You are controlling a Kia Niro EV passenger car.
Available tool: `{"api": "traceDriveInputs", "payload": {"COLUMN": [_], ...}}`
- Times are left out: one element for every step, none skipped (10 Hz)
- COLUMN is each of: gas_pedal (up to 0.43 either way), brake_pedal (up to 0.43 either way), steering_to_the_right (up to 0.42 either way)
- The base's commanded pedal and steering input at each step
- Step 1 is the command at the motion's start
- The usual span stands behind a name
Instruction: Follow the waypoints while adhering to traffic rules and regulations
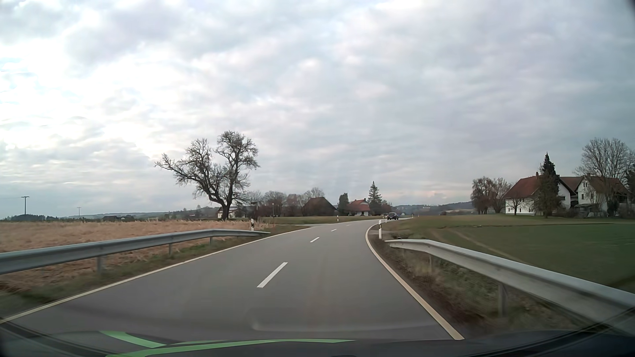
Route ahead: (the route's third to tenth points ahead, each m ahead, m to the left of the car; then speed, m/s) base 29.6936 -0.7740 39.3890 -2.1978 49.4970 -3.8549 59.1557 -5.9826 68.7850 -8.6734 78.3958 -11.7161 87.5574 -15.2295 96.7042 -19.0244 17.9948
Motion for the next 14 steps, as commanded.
{"api": "traceDriveInputs", "payload": {"gas_pedal": [0.209, 0.209, 0.209, 0.209, 0.209, 0.209, 0.209, 0.209, 0.209, 0.209, 0.209, 0.209, 0.209, 0.209], "brake_pedal": [0.000, 0.000, 0.000, 0.000, 0.000, 0.000, 0.000, 0.000, 0.000, 0.000, 0.000, 0.000, 0.000, 0.000], "steering_to_the_right": [0.024, 0.024, 0.024, 0.024, 0.025, 0.025, 0.025, 0.025, 0.026, 0.026, 0.026, 0.026, 0.026, 0.026]}}
